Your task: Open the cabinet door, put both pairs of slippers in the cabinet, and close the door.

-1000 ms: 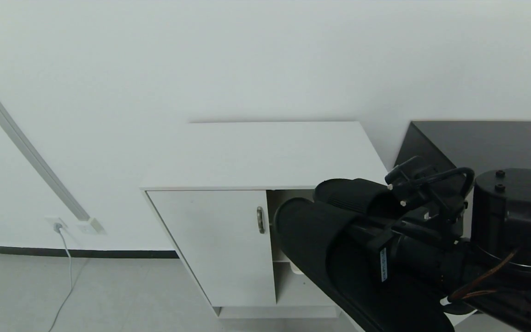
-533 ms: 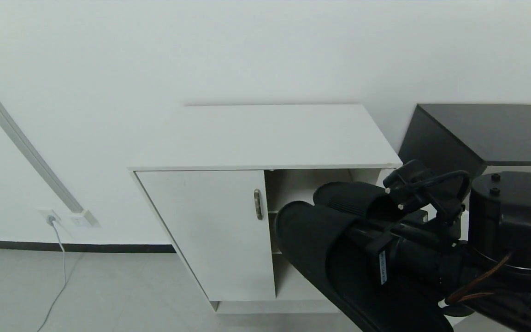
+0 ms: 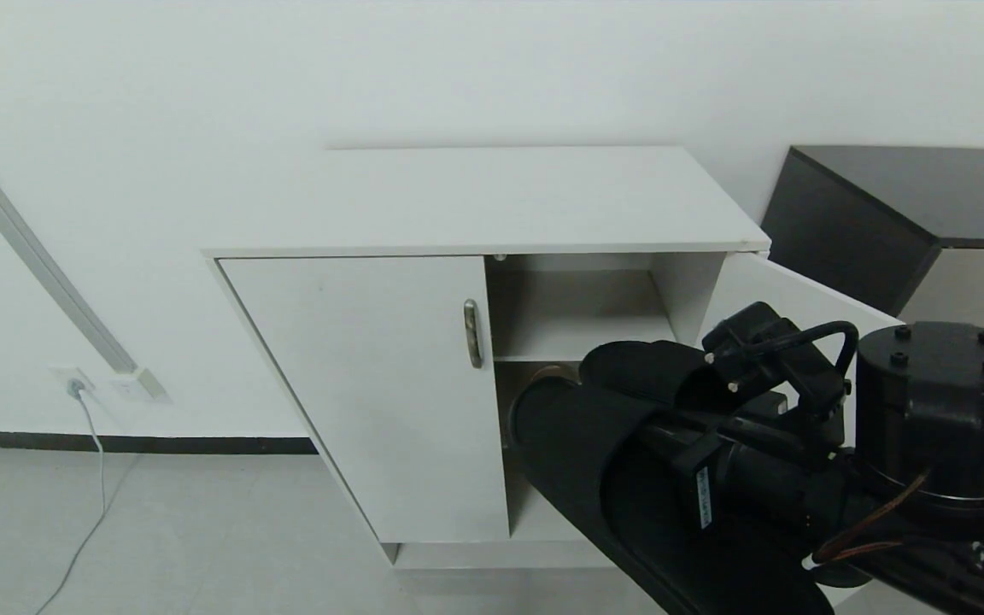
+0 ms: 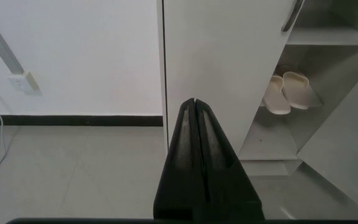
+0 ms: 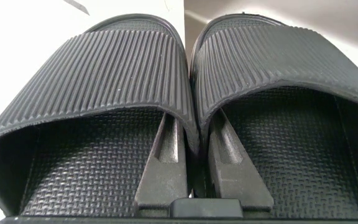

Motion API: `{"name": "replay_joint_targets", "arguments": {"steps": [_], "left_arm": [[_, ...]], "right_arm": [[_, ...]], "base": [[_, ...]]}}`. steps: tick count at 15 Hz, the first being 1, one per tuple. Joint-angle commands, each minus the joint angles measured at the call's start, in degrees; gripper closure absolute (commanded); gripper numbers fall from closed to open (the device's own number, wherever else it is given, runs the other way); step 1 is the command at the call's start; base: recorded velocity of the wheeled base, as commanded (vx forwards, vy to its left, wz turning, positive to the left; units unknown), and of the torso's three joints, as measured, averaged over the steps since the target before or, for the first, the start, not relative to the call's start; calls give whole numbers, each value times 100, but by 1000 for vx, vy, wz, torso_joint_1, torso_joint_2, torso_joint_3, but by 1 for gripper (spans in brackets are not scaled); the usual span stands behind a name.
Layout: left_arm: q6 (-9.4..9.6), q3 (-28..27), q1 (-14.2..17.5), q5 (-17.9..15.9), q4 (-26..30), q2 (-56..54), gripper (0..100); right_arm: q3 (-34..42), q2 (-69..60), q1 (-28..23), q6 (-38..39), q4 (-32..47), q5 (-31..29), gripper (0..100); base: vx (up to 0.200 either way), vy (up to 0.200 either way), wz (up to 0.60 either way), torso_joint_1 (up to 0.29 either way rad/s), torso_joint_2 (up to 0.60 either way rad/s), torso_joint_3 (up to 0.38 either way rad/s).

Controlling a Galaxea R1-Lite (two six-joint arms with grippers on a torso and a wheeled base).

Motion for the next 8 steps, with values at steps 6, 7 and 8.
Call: {"name": "replay_joint_targets", "arguments": {"steps": [6, 7, 8], "left_arm": [[-4, 0, 0, 4, 0, 7, 100], [-4, 0, 0, 4, 0, 7, 100], [-4, 0, 0, 4, 0, 7, 100]], "right_arm": [[26, 28, 2, -18, -3, 1, 100], [35, 28, 2, -18, -3, 1, 100], [35, 28, 2, -18, -3, 1, 100]], "base": [[0, 0, 0, -158, 490, 321], [0, 0, 0, -119, 471, 334], [0, 0, 0, -119, 476, 339]]}}
